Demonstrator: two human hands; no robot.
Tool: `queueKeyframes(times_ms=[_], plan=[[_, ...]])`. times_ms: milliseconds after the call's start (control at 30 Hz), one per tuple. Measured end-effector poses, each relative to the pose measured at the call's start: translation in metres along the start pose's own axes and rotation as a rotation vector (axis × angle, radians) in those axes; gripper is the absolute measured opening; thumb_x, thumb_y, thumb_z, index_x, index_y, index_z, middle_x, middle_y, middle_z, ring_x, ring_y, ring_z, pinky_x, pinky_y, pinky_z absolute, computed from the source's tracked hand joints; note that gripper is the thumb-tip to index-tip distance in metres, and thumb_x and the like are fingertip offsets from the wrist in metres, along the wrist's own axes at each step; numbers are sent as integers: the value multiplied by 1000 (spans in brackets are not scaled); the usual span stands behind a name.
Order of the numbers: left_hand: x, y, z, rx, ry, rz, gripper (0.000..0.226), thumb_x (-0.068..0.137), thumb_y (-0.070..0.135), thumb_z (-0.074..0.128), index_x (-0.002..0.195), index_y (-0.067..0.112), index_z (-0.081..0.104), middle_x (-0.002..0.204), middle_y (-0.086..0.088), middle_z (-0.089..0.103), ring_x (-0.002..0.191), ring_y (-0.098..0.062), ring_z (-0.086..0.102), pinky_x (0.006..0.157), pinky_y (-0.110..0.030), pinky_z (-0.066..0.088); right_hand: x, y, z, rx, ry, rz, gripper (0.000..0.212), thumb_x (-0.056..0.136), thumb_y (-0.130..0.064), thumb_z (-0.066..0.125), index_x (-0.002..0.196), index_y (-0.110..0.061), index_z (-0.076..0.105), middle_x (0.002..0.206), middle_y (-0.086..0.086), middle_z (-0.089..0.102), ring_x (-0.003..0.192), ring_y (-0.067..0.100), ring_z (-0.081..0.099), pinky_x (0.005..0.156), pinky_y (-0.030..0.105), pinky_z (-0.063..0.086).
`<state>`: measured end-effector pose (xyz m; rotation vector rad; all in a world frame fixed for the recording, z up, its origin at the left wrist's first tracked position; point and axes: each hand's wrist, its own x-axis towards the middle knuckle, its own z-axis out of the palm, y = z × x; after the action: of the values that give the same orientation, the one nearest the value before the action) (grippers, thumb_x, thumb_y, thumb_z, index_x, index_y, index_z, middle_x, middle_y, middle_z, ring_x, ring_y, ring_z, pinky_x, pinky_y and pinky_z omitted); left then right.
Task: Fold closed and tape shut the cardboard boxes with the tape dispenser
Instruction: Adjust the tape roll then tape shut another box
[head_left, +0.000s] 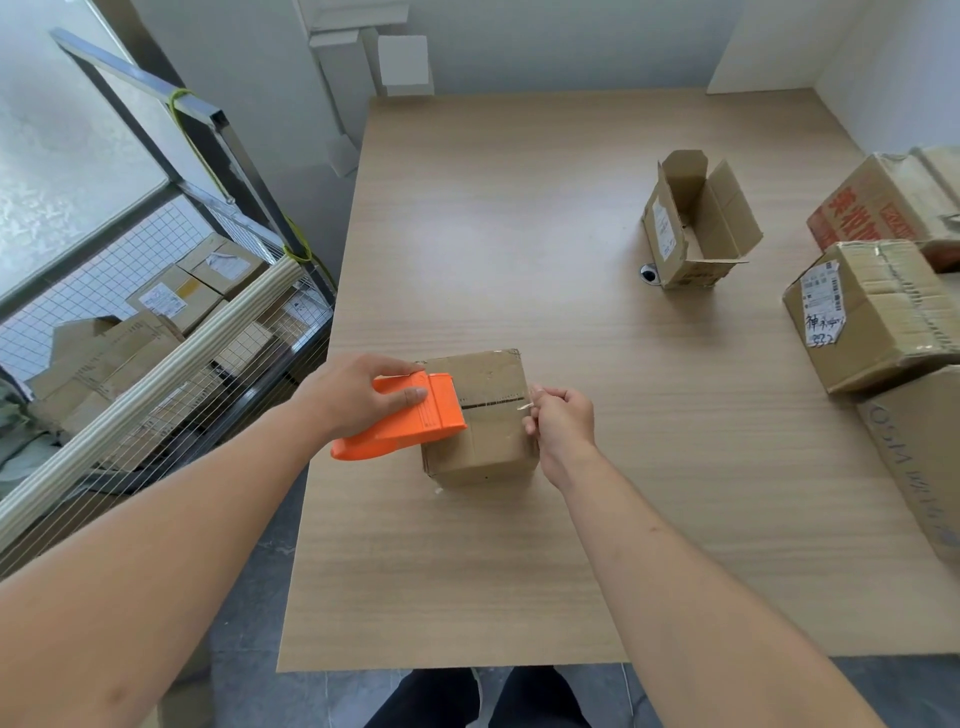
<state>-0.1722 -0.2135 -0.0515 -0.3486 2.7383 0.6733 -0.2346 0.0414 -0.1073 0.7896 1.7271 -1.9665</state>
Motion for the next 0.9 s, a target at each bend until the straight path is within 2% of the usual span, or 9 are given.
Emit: queueKeyframes(times_ms=[200,300,400,500,600,700,767,833,900], plan=[[4,6,-4,19,-33,-11,64,83,78,56,140,48,55,142,8,58,122,-25,57,95,-46,48,7,-6,-1,31,52,130,8,96,5,59,100,-1,61,79,7,62,49,12,39,38,21,33],[3,10,-7,27,-28,0,61,85,75,58,139,47,57,143,8,59,124,-24,56,95,-44,46,9,-8,-3,-41,90,201,5,91,-2,72,91,-5,69,73,7,60,43,11,37,37,21,30],[3,12,-6,28,-34,-3,62,86,74,58,140,45,56,142,7,59,122,-24,56,93,-43,45,10,-6,-7,-86,111,236,13,84,-12,83,82,-10,71,64,2,58,30,7,30,34,16,29],[2,14,-6,36,-31,5,61,86,73,58,140,45,57,142,8,59,121,-23,57,88,-39,44,11,-3,-10,-40,147,256,22,74,-17,92,85,-11,74,70,4,65,42,13,31,40,20,35],[0,13,-5,26,-16,8,58,86,73,58,138,47,58,139,11,61,120,-21,58,90,-41,47,12,4,-10,69,140,279,37,70,-17,95,96,-12,69,81,7,74,48,14,35,57,27,44],[-2,13,-3,21,1,3,55,87,74,57,136,49,58,138,12,61,117,-21,59,89,-41,49,11,7,-8,92,150,163,22,74,-14,92,78,-14,71,57,-4,70,35,6,49,44,17,43],[-3,14,-1,23,1,-1,56,87,74,56,137,49,58,139,11,61,116,-22,59,88,-41,49,10,8,-7,-186,199,-5,23,82,-25,87,69,-17,70,62,-5,71,54,13,63,52,22,47],[-4,15,0,20,10,-15,57,87,75,56,137,49,57,139,10,61,116,-23,60,88,-42,50,4,8,-5,-646,216,-211,30,93,-39,71,72,-18,70,83,3,73,82,26,68,65,28,45],[-5,16,0,24,12,-30,58,87,75,56,138,49,57,139,10,61,116,-24,60,89,-43,51,-3,8,-2,-923,202,-465,28,100,-40,58,98,-18,75,111,5,66,103,29,63,72,32,44]])
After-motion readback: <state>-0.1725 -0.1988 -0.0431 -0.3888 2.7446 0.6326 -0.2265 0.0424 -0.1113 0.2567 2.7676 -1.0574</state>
